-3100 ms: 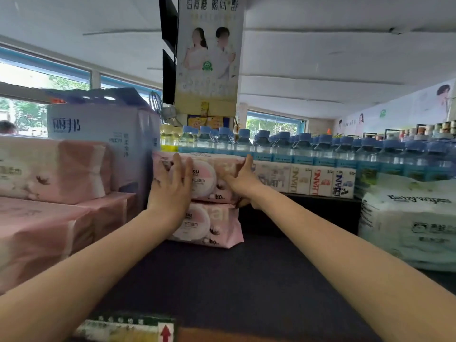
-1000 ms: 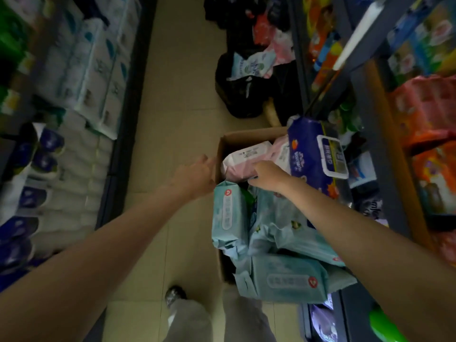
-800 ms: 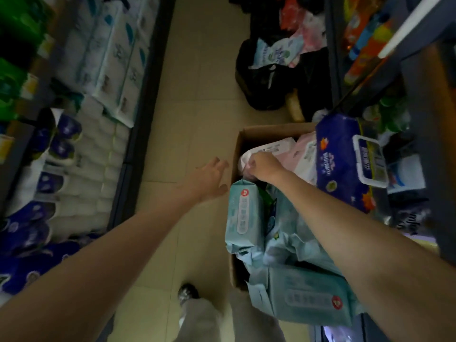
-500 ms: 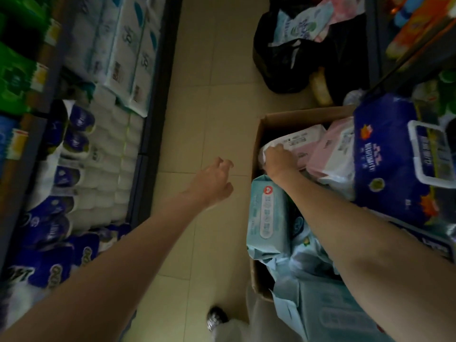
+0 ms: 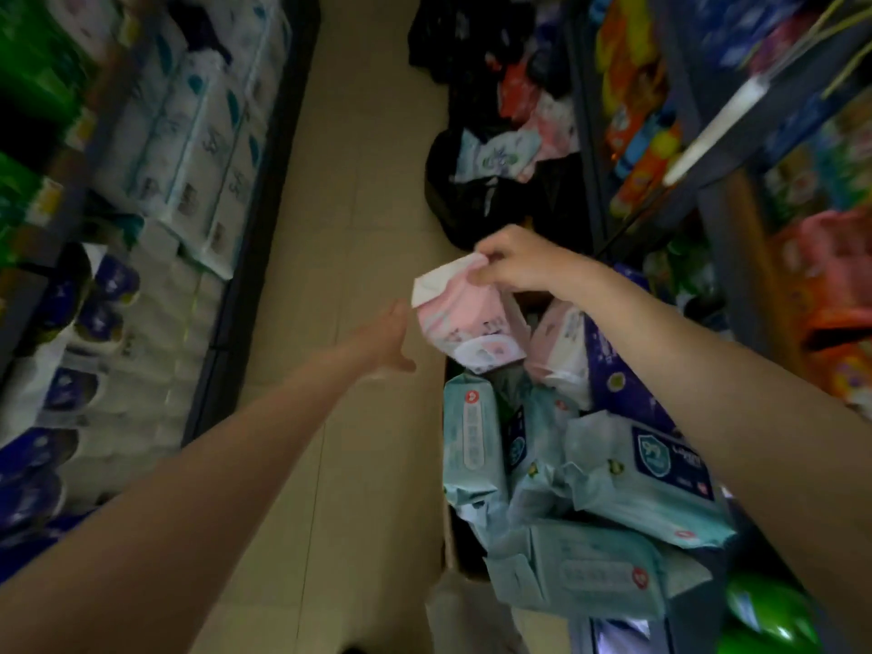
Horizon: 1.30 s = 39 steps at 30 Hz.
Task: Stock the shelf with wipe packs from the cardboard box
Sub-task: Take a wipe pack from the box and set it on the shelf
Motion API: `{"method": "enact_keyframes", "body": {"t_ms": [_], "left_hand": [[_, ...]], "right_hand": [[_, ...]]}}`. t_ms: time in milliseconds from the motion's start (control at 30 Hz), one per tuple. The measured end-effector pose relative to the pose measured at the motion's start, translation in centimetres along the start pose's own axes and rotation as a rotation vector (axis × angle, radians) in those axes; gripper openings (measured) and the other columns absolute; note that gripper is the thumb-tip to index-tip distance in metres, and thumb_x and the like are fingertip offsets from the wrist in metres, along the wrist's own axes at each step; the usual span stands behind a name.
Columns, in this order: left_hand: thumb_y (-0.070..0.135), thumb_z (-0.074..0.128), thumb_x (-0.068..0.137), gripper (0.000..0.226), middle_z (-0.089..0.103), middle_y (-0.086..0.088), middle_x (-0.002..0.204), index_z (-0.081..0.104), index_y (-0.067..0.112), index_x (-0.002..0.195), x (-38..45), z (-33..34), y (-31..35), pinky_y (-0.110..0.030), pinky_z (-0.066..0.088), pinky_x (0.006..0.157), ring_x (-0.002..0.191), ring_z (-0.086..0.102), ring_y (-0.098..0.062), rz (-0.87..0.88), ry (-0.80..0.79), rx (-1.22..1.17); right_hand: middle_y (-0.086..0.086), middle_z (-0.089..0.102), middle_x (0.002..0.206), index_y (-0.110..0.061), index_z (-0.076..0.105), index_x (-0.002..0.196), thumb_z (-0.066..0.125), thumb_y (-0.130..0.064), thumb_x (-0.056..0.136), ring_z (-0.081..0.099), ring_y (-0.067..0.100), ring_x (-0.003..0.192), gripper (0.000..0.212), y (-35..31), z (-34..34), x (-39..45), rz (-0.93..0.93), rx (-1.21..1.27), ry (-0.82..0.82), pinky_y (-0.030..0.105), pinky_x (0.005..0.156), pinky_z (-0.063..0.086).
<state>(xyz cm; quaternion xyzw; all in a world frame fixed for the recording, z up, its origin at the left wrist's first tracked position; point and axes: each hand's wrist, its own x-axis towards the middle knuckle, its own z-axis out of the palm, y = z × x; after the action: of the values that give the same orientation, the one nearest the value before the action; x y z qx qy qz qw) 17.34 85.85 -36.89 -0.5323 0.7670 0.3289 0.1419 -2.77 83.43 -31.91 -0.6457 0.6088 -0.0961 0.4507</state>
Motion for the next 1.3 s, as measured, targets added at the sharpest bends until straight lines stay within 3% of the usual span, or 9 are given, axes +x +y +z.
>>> {"method": "enact_keyframes", "body": {"t_ms": [133, 333, 433, 567, 800, 900, 1000, 1133, 1300], "left_hand": [[0.012, 0.081, 0.065, 0.12, 0.007, -0.007, 0.157, -0.004, 0.011, 0.149, -4.8, -7.2, -3.3, -0.03, 0.019, 0.117, 0.144, 0.018, -0.022, 0.155, 0.089, -0.125], [0.012, 0.081, 0.067, 0.103, 0.024, 0.012, 0.136, 0.015, 0.013, 0.146, -18.1, -16.2, -8.8, -0.01, 0.02, 0.102, 0.123, 0.025, -0.003, 0.181, 0.369, -0.285], [0.019, 0.085, 0.061, 0.105, 0.028, 0.014, 0.136, 0.02, 0.017, 0.143, -27.0, -20.9, -12.5, -0.015, 0.024, 0.109, 0.119, 0.027, 0.01, 0.247, 0.542, -0.355], [0.035, 0.082, 0.046, 0.105, 0.028, 0.034, 0.121, 0.016, 0.037, 0.127, -41.3, -25.7, -16.8, 0.003, 0.037, 0.084, 0.101, 0.035, 0.035, 0.344, 0.838, -0.456], [0.027, 0.087, 0.045, 0.1, 0.05, 0.012, 0.112, 0.026, 0.036, 0.123, -58.3, -27.3, -21.7, -0.018, 0.053, 0.08, 0.098, 0.058, 0.006, 0.303, 1.372, -0.526], [0.013, 0.087, 0.054, 0.083, 0.057, -0.002, 0.106, 0.034, 0.039, 0.112, -63.9, -27.8, -23.6, -0.03, 0.058, 0.072, 0.087, 0.067, -0.011, 0.298, 1.643, -0.592], [0.016, 0.083, 0.059, 0.074, 0.058, -0.012, 0.107, 0.034, 0.034, 0.112, -69.5, -28.3, -25.6, -0.037, 0.057, 0.064, 0.077, 0.068, -0.021, 0.294, 1.871, -0.748], [0.02, 0.078, 0.058, 0.074, 0.061, 0.0, 0.087, 0.035, 0.022, 0.118, -75.4, -28.7, -28.9, -0.029, 0.054, 0.06, 0.065, 0.067, -0.01, 0.372, 2.047, -0.868], [0.022, 0.075, 0.057, 0.09, 0.054, -0.005, 0.114, 0.029, 0.014, 0.133, -82.5, -28.4, -31.9, -0.032, 0.051, 0.084, 0.097, 0.062, -0.014, 0.154, 2.085, -0.632]], "right_hand": [[-0.004, 0.03, 0.055, -0.015, 0.034, 0.051, 0.058, -0.004, 0.087, 0.032, 0.0, 0.043, 0.044, -12.5, -2.3, -2.6, -0.294, -0.162, -0.177, 0.014, 0.047, 0.027], [0.0, 0.032, 0.06, -0.006, 0.046, 0.063, 0.056, -0.005, 0.089, 0.032, 0.007, 0.055, 0.029, -30.4, -1.3, -6.5, -0.633, -0.064, -0.255, 0.017, 0.052, 0.024], [0.004, 0.037, 0.066, -0.003, 0.051, 0.071, 0.057, -0.012, 0.089, 0.037, 0.015, 0.064, 0.02, -39.6, 0.4, -8.1, -0.803, 0.046, -0.193, 0.017, 0.059, 0.03], [-0.005, 0.047, 0.06, -0.008, 0.042, 0.065, 0.051, -0.002, 0.091, 0.046, 0.002, 0.055, 0.028, -52.0, 5.5, -9.4, -0.968, 0.385, -0.181, 0.011, 0.055, 0.037], [-0.01, 0.06, 0.056, -0.013, 0.05, 0.068, 0.051, -0.004, 0.091, 0.056, 0.001, 0.054, 0.024, -69.7, 14.8, -14.0, -1.209, 0.546, -0.402, 0.012, 0.058, 0.046], [-0.005, 0.071, 0.088, -0.016, 0.063, 0.096, 0.059, -0.022, 0.089, 0.067, 0.007, 0.083, 0.01, -75.0, 18.6, -15.0, -1.253, 0.575, -0.521, 0.022, 0.081, 0.051], [0.006, 0.05, 0.137, -0.033, 0.033, 0.14, 0.075, -0.056, 0.062, 0.054, 0.027, 0.121, 0.092, -76.6, 22.5, -14.7, -1.196, 0.341, -0.812, 0.046, 0.102, 0.044], [-0.004, 0.052, 0.129, -0.039, 0.015, 0.143, 0.085, -0.039, 0.05, 0.06, 0.014, 0.11, 0.116, -79.3, 28.1, -16.1, -1.426, 0.11, -0.521, 0.045, 0.094, 0.05], [0.005, 0.034, 0.138, -0.029, 0.011, 0.147, 0.084, -0.033, 0.06, 0.035, 0.02, 0.125, 0.113, -85.3, 31.7, -17.6, -1.737, 0.048, -0.06, 0.034, 0.099, 0.036]]}}
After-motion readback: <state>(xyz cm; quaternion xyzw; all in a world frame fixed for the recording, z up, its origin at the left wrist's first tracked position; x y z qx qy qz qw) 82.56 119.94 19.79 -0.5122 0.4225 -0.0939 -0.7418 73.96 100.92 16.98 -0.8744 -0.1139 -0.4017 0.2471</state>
